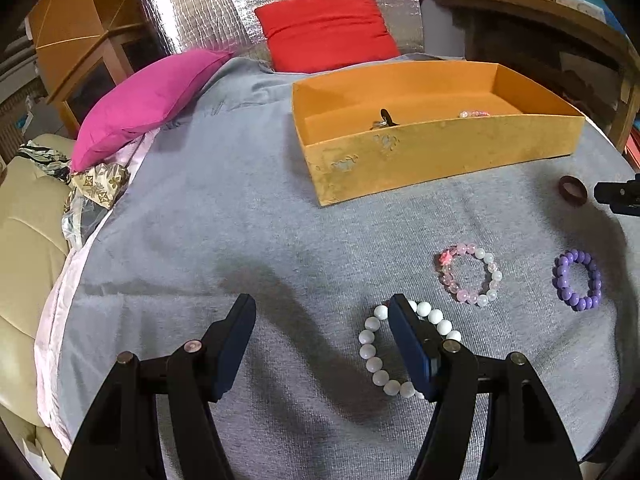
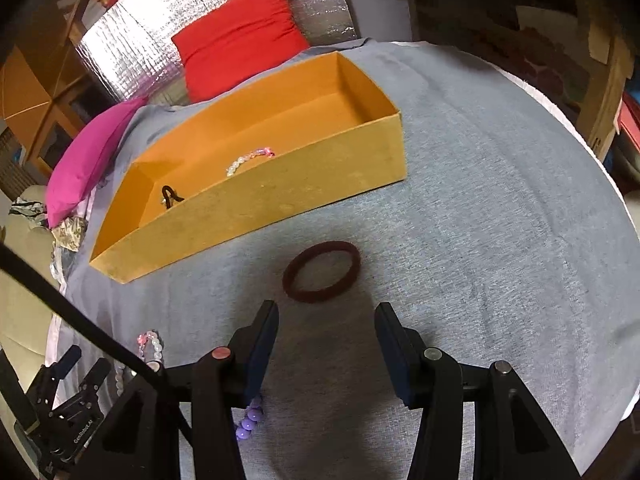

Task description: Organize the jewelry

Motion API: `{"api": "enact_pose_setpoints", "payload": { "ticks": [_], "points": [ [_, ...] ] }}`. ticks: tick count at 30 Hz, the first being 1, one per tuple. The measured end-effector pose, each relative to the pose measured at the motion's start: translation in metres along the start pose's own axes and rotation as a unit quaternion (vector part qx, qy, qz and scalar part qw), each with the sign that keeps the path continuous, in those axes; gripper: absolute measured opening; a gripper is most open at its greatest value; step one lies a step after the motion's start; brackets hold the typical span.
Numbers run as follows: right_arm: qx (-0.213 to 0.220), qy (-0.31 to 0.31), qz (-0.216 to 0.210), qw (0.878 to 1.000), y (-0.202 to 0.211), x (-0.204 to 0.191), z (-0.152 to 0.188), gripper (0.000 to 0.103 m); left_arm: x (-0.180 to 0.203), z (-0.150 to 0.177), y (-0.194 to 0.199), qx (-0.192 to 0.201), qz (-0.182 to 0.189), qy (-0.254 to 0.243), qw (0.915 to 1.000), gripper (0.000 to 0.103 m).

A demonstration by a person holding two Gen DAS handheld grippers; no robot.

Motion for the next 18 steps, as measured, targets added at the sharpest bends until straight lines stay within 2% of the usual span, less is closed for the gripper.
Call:
{"api": "enact_pose_setpoints", "payload": {
  "ticks": [18],
  "points": [
    [-0.014,0.018,0.001,1.000,-0.010,-0.014,0.006,0.054,-0.002,0.000,-0.001,-0.001,-0.004,-0.001,1.0000,0.069]
  ]
}}
Point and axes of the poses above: each gripper's, at about its wrist camera, not at the fingertips, and y roughly against the way its jaws point, x to its right, z to its underside, the point moved 9 cm from there along -y, roughly the way its jaws point, and after that the axes turned 7 degrees about -x, right-handed, at the moved point
